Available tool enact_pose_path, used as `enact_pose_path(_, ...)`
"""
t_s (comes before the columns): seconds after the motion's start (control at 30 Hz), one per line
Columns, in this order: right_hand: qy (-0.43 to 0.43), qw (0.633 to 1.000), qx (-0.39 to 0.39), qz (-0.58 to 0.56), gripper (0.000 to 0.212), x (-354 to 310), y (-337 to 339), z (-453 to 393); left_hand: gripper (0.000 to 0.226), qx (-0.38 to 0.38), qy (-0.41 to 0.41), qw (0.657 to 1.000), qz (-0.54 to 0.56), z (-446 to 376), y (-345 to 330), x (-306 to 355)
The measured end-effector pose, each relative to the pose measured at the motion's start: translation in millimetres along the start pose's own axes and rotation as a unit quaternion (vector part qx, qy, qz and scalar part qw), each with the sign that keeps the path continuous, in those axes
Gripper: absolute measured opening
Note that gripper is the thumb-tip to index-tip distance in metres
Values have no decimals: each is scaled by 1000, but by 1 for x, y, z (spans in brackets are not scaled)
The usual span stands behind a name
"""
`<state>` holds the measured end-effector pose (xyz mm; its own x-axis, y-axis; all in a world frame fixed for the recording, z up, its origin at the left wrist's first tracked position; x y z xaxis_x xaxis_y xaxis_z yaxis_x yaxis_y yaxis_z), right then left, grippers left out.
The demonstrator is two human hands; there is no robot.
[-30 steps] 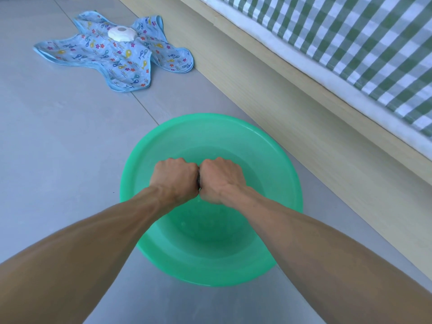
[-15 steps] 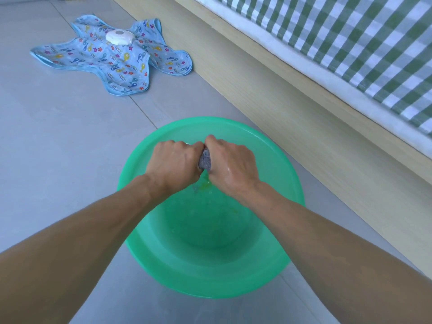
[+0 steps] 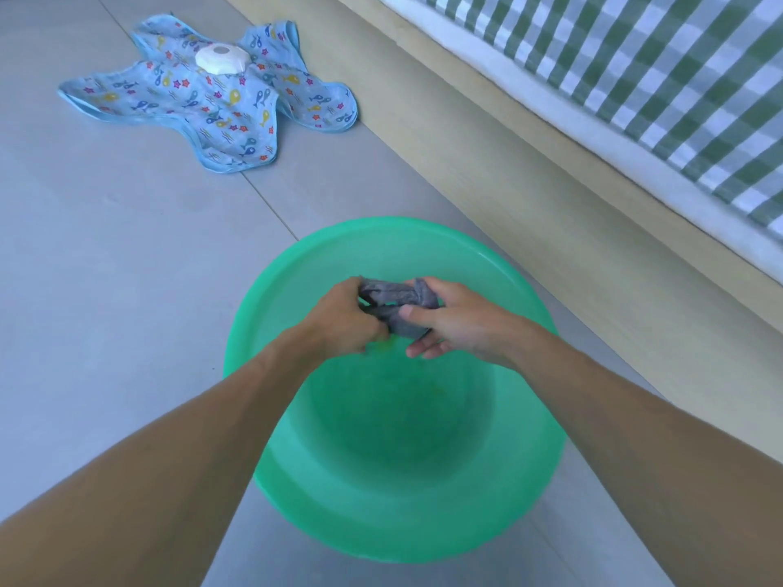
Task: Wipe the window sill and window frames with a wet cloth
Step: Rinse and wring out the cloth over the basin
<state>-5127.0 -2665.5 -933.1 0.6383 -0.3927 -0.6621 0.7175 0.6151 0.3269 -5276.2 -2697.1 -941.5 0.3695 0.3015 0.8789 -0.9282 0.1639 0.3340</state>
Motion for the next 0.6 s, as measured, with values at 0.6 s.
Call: enact_pose_path(0.6, -128, 934, 4, -332, 16, -150, -8, 198, 38, 143, 135, 973, 117, 190, 110, 177)
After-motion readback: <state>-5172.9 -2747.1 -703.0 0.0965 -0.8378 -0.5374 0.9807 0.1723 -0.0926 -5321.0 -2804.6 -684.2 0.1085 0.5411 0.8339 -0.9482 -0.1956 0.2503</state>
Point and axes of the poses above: each hand's wrist, its own z-axis away from the middle knuckle, its own y-axis out of the back of the hand, x = y × z, the point moved 3 cm from there along -z, towards the middle knuckle, and after that the axes turned 10 degrees about -y, right-handed, at the moved point
